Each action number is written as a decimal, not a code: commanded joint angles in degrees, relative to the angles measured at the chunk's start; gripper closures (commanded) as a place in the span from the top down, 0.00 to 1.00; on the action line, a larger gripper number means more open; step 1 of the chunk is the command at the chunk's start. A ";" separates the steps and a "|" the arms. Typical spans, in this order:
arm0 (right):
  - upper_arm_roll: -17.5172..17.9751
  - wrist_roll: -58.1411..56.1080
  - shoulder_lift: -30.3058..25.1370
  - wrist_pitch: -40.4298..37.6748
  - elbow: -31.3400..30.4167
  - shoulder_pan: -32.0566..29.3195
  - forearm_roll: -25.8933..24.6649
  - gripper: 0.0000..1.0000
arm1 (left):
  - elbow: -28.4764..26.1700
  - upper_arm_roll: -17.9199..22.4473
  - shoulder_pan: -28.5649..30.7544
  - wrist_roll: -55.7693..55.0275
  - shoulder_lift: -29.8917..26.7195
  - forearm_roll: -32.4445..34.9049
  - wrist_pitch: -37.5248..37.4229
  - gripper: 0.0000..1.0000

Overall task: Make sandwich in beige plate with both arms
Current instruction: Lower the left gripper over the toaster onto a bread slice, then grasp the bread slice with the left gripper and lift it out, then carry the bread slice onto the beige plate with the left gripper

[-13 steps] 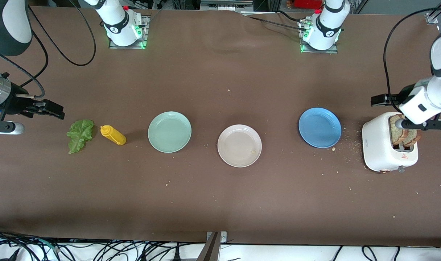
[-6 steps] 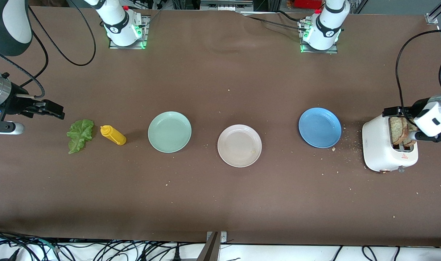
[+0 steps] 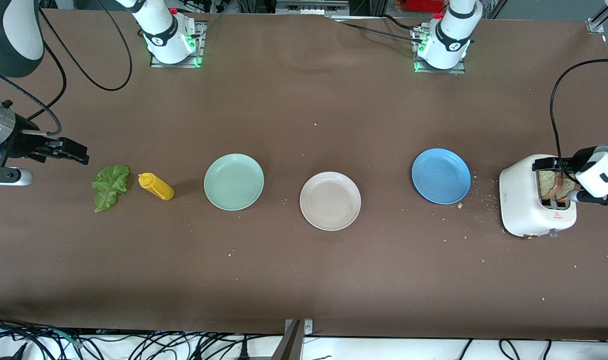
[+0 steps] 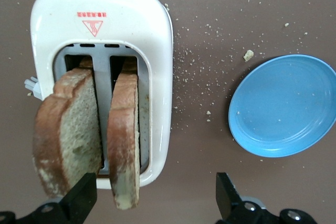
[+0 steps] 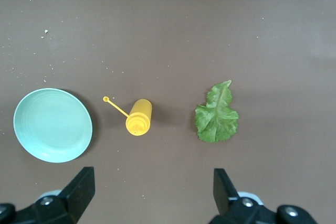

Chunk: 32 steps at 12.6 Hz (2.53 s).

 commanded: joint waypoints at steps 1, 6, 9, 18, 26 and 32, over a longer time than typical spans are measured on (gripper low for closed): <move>0.81 0.19 -1.85 0.12 -1.96 -0.64 -0.31 1.00 | 0.86 -0.43 0.59 1.33 2.57 0.85 0.38 1.00; 0.81 0.19 -1.76 0.21 -1.87 -0.64 -0.31 1.00 | 3.06 -0.43 2.78 3.97 4.26 1.20 -0.32 0.00; 0.81 0.19 -1.67 0.30 -1.87 -0.64 -0.31 1.00 | 3.59 -0.52 3.05 5.02 4.17 1.20 -0.33 0.00; 0.63 0.19 -1.50 0.56 -1.70 -0.72 -0.22 1.00 | 25.72 -0.96 -1.32 4.94 4.16 0.24 -23.33 0.00; -0.69 -10.67 -0.97 1.00 -1.61 -3.88 6.08 1.00 | 25.73 -0.96 -12.75 -7.76 17.13 -39.24 -25.55 0.00; -7.88 -42.28 -0.70 1.09 -6.16 -4.33 18.20 1.00 | 25.21 -0.87 -24.97 -11.15 29.64 -64.76 -5.43 0.00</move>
